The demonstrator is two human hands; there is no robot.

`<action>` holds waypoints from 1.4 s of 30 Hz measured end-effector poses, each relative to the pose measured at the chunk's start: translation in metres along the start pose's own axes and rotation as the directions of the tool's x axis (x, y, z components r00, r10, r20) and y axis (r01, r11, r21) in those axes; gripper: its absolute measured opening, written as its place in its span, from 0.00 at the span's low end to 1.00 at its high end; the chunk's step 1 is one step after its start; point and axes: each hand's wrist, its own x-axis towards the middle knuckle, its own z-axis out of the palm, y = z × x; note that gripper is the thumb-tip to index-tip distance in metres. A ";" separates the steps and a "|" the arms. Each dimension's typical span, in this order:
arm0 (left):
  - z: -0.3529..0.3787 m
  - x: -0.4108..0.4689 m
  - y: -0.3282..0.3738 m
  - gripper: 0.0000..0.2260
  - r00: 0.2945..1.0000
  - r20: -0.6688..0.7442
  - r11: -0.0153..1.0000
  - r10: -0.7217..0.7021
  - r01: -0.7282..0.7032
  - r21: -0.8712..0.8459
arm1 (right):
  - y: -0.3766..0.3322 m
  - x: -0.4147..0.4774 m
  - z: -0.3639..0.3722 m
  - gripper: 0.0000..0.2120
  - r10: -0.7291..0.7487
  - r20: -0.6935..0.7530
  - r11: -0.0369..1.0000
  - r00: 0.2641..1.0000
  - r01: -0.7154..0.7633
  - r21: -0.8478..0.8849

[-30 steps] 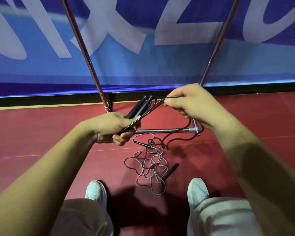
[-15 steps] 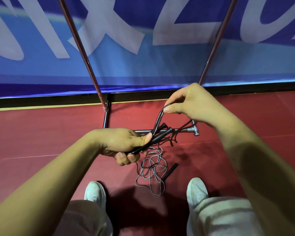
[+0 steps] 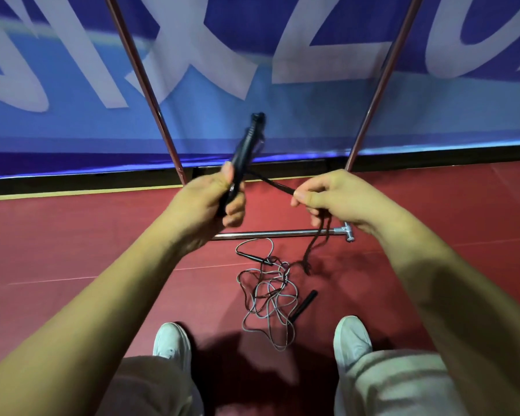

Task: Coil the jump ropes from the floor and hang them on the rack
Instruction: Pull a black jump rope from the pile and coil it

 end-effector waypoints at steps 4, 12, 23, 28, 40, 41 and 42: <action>-0.014 0.002 0.005 0.14 0.991 -0.137 0.998 0.001 -0.010 -0.063 | -0.003 -0.004 0.004 0.08 -0.020 0.069 0.999 0.997 0.022 -0.027; -0.029 0.007 0.004 0.11 0.955 -0.286 0.990 -0.077 0.039 -0.136 | -0.015 -0.009 0.008 0.10 -0.027 0.080 0.979 0.996 0.043 -0.201; -0.024 0.009 -0.029 0.13 0.949 -0.224 0.113 0.220 0.203 0.973 | -0.037 -0.019 0.029 0.07 -0.265 0.100 0.814 0.959 0.278 -0.509; -0.013 0.006 -0.039 0.15 0.991 0.030 0.003 -0.134 -0.030 1.000 | -0.027 -0.018 0.025 0.07 -0.285 0.076 0.829 0.955 0.286 -0.480; 0.008 -0.012 -0.020 0.06 0.965 0.256 0.919 0.047 -0.142 0.368 | -0.002 -0.004 0.009 0.13 -0.063 0.113 0.997 0.992 0.058 0.050; 0.009 -0.011 -0.020 0.06 0.983 0.176 0.951 0.057 -0.107 0.289 | -0.005 -0.003 0.014 0.13 -0.053 0.109 0.996 0.993 0.045 0.074; 0.010 -0.009 -0.018 0.07 0.995 0.087 0.969 0.058 -0.076 0.234 | -0.007 -0.002 0.018 0.13 -0.062 0.099 0.997 0.993 0.057 0.061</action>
